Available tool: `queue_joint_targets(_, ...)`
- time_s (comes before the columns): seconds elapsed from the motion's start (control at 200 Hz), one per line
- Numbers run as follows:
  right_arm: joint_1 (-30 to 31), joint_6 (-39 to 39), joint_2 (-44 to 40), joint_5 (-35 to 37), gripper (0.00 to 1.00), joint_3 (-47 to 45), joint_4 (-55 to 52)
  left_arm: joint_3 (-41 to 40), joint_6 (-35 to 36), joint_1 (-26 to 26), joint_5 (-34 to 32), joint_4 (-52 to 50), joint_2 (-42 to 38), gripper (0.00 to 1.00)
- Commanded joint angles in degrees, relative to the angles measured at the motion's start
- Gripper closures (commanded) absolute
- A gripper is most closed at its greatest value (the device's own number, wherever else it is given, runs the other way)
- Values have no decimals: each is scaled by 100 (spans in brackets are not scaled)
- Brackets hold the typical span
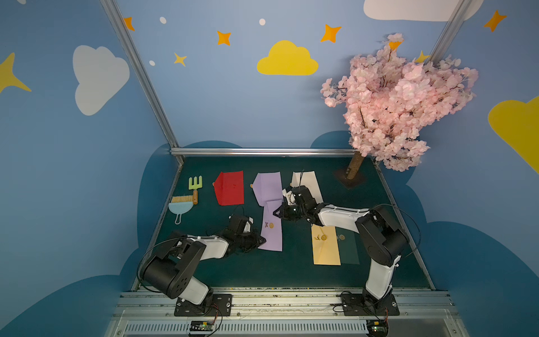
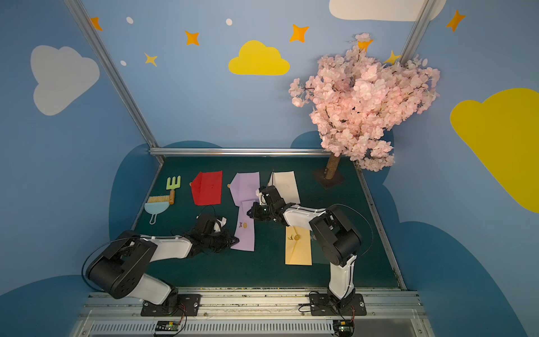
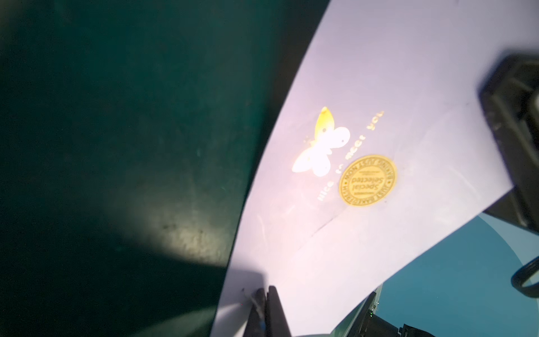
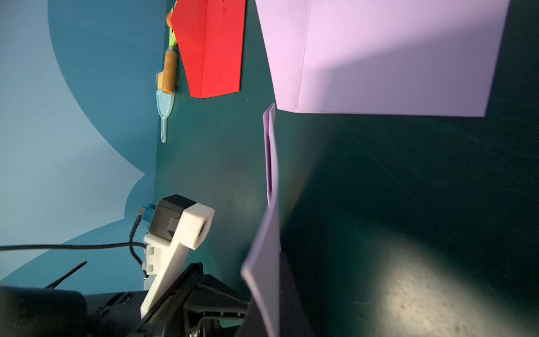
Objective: Open the envelope
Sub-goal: Pick up the envelope from the center of the board.
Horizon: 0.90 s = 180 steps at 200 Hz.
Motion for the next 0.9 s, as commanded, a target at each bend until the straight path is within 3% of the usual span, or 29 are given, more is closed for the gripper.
queue_joint_targets(0.0,9,-223,-417,-314,100,-113,8,-37,526,24,214,-581,-681,84)
queue_joint_targets(0.095,-8,-490,-686,-588,100,-138,-205,183,1009,24,-42,-1531,-1879,76)
queue_joint_targets(0.265,-34,-1066,-1179,-1592,100,-45,-636,363,1612,55,-960,-2865,-4387,39)
queue_joint_targets(0.31,-32,-1142,-1331,-1887,100,-45,-670,363,1715,69,-1144,-3130,-4985,34)
queue_joint_targets(0.4,-34,-1211,-1656,-2439,100,-67,-704,372,1836,137,-1198,-3612,-5774,34)
queue_joint_targets(0.501,-34,-1075,-2043,-2785,100,-90,-674,297,1860,169,-1074,-3747,-6134,34)
queue_joint_targets(0.711,-34,-459,-2689,-3404,100,-130,-295,146,1803,172,-510,-3147,-6291,34)
queue_joint_targets(0.896,7,583,-3084,-3500,100,-564,1197,110,1709,174,183,-2383,-6259,40)
